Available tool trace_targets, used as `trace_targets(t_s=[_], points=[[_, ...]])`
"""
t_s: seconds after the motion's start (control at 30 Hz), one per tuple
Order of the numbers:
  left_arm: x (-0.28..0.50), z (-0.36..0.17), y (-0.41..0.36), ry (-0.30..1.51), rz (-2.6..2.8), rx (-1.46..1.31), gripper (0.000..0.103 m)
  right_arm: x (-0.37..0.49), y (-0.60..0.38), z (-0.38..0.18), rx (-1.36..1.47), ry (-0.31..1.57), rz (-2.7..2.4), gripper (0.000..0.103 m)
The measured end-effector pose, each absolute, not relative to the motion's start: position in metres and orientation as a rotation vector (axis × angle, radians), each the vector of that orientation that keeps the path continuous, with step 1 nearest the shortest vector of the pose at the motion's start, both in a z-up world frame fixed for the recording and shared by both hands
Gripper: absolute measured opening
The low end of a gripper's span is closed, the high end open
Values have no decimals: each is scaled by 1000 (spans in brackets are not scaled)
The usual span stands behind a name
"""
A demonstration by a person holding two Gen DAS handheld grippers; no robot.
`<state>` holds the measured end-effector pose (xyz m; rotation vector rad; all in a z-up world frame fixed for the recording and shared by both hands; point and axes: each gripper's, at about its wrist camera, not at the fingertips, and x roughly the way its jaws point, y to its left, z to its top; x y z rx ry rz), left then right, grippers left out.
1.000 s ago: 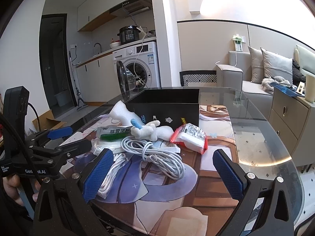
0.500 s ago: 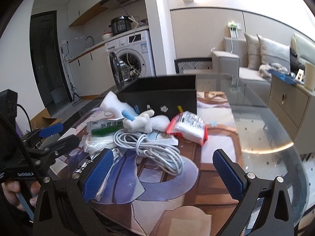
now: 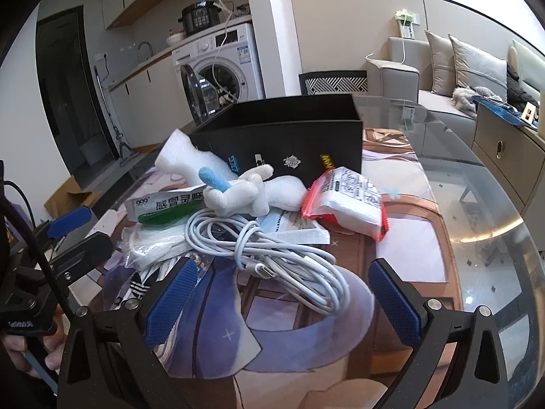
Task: Organize soft objects
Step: 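Lower the right gripper onto the coiled white cable and close it, then lift the white cable with the right gripper while the left gripper grasps the zip bag of white rope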
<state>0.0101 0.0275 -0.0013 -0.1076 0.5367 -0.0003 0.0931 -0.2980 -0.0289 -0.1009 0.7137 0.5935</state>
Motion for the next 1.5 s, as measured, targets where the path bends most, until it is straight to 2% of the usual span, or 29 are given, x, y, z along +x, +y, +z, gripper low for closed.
trace_targets(t_s=[0.23,0.33,0.47,0.67,0.73,0.8,0.97,1.03,1.1,1.17,1.43,1.47,1.5], points=[[13,-3,28,544,-4,-106,103,105,-288,-34,-110,742,586,93],[13,-4,28,544,-3,-103,103,106,-286,-34,-114,753,603,83],[14,-5,28,546,-5,-105,103,105,-287,-37,-132,764,617,59],[13,-4,26,546,-10,-103,103,93,-296,-35,-136,723,657,51],[12,-4,26,546,-10,-103,103,90,-298,-35,-135,718,686,28],[12,-3,25,548,-14,-104,103,85,-298,-36,-145,713,694,22],[10,-1,22,544,-27,-103,103,82,-297,-36,-155,715,725,23],[10,-1,22,545,-29,-102,103,84,-297,-36,-165,714,724,27],[10,0,21,545,-28,-102,103,87,-294,-36,-175,722,736,37],[10,-1,21,545,-28,-103,103,87,-289,-36,-186,717,742,43],[10,-2,20,554,-28,-101,103,97,-273,-39,-208,734,740,42],[10,-2,21,556,-27,-101,103,96,-274,-39,-203,727,756,31],[11,-2,21,557,-27,-100,103,95,-274,-39,-204,724,761,28]])
